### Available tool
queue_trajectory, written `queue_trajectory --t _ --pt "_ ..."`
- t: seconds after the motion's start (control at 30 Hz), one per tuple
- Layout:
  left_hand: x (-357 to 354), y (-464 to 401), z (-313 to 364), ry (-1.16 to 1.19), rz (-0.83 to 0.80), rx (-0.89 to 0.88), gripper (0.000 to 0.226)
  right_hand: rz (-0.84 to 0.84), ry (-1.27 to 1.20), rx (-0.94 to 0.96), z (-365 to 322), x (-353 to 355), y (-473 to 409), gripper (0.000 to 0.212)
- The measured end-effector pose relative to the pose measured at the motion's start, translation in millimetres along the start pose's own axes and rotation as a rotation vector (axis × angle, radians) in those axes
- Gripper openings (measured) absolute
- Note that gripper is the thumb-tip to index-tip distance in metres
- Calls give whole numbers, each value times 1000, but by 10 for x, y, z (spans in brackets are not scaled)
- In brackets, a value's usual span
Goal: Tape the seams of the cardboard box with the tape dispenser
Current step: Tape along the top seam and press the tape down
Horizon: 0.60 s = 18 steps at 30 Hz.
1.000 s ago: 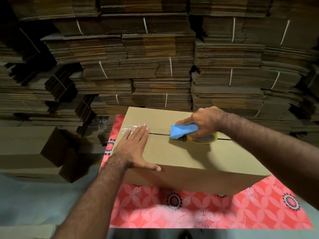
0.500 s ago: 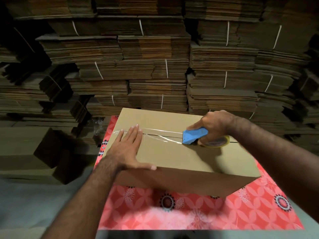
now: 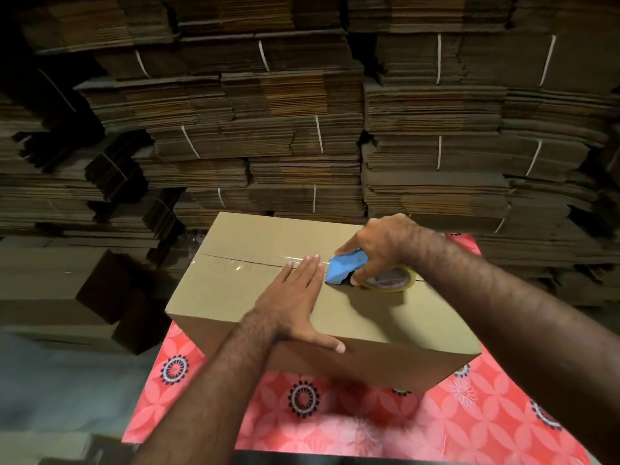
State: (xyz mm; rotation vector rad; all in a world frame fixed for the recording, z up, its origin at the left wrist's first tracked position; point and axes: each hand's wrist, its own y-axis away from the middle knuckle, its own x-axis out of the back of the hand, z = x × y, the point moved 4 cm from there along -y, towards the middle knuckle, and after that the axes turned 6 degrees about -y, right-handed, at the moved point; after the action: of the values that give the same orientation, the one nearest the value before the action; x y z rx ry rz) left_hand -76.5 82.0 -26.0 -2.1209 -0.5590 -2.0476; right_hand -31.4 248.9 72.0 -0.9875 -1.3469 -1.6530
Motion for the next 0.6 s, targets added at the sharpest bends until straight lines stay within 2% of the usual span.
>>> queue_trajectory --t 0.3,0.6 --pt "-57 -16 -25 -2 -88 29 150 39 -9 68 230 -71 216 68" --pt "-57 -15 -34 -34 -122 39 148 56 -104 59 966 -376 688 71"
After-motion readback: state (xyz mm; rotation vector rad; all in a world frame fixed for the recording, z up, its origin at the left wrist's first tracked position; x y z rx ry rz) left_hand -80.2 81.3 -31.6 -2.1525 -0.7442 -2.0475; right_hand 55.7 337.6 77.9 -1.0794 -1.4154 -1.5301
